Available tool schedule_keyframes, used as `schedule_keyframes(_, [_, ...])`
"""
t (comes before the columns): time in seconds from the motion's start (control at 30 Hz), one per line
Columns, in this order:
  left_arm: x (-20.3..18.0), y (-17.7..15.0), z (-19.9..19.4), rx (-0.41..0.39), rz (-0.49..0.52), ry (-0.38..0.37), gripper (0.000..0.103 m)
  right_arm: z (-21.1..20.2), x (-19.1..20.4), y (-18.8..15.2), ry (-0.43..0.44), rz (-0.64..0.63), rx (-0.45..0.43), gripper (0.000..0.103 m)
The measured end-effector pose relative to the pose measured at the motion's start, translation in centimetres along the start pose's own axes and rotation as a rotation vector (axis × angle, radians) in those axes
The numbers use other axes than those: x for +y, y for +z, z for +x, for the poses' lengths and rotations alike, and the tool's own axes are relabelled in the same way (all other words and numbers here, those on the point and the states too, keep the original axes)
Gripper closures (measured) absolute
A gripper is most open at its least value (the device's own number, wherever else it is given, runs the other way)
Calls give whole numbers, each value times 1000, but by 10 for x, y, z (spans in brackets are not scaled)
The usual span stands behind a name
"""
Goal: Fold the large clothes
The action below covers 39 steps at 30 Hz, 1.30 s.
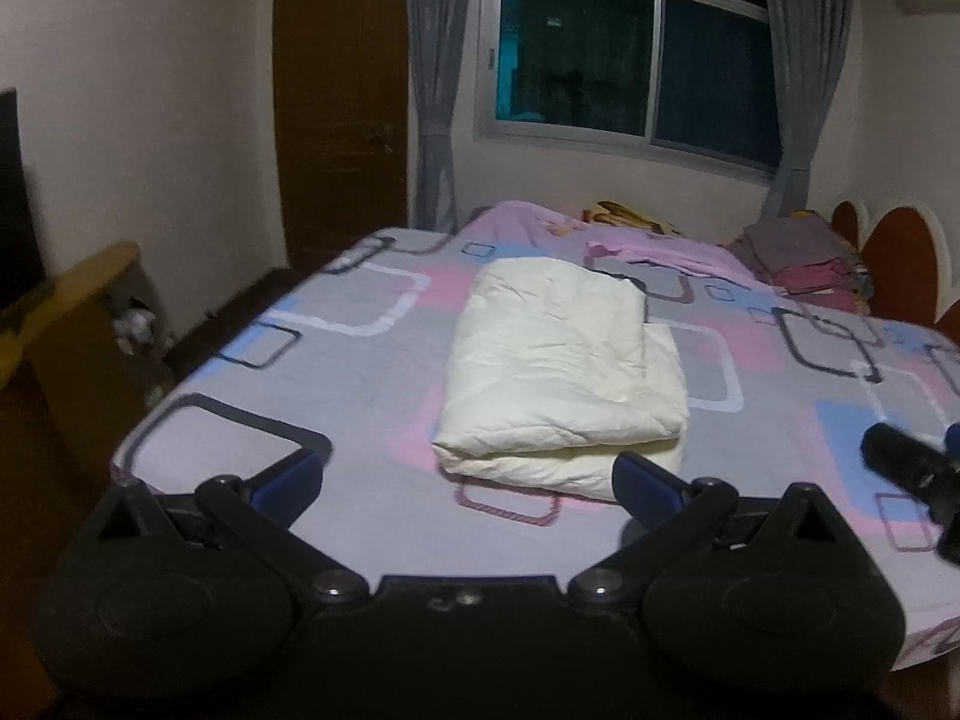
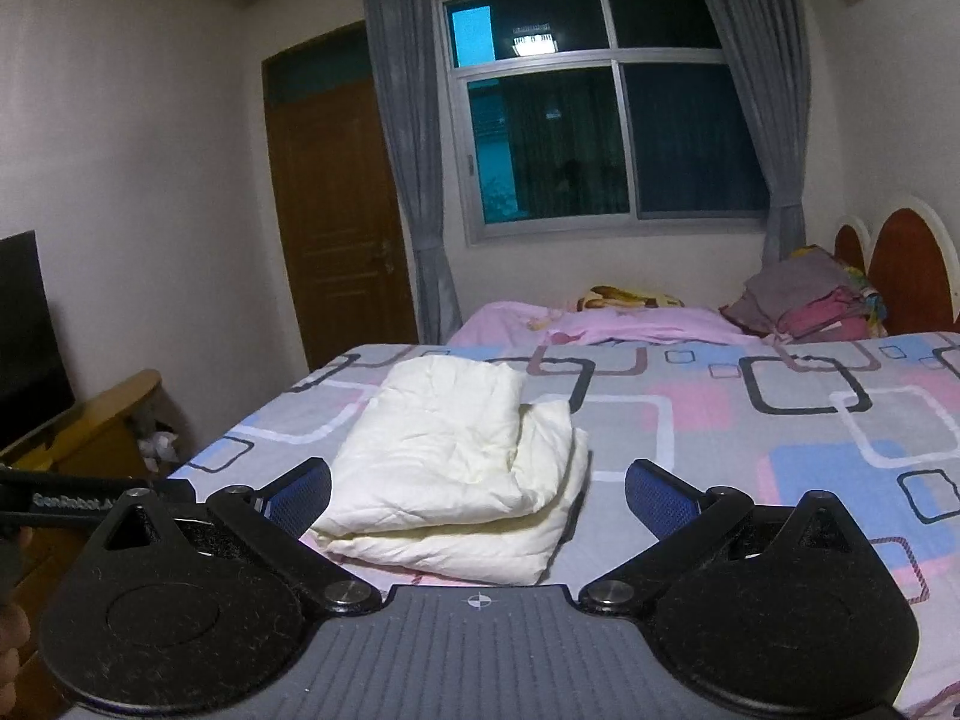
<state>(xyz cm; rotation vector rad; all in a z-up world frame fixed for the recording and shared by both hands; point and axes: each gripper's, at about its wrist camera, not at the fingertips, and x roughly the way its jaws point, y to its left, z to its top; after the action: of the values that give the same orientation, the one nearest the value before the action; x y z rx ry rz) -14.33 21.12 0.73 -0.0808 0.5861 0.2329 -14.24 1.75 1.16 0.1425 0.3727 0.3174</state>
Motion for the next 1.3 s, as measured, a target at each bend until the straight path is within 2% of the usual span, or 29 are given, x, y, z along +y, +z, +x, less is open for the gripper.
schedule_keyframes(0.53, [0, -4, -4, 9, 11, 6, 0, -5, -2, 0, 6, -3, -24, 0])
schedule_keyframes(1.3, [3, -2, 2, 20, -5, 13, 0, 3, -1, -2, 17, -6, 1, 0])
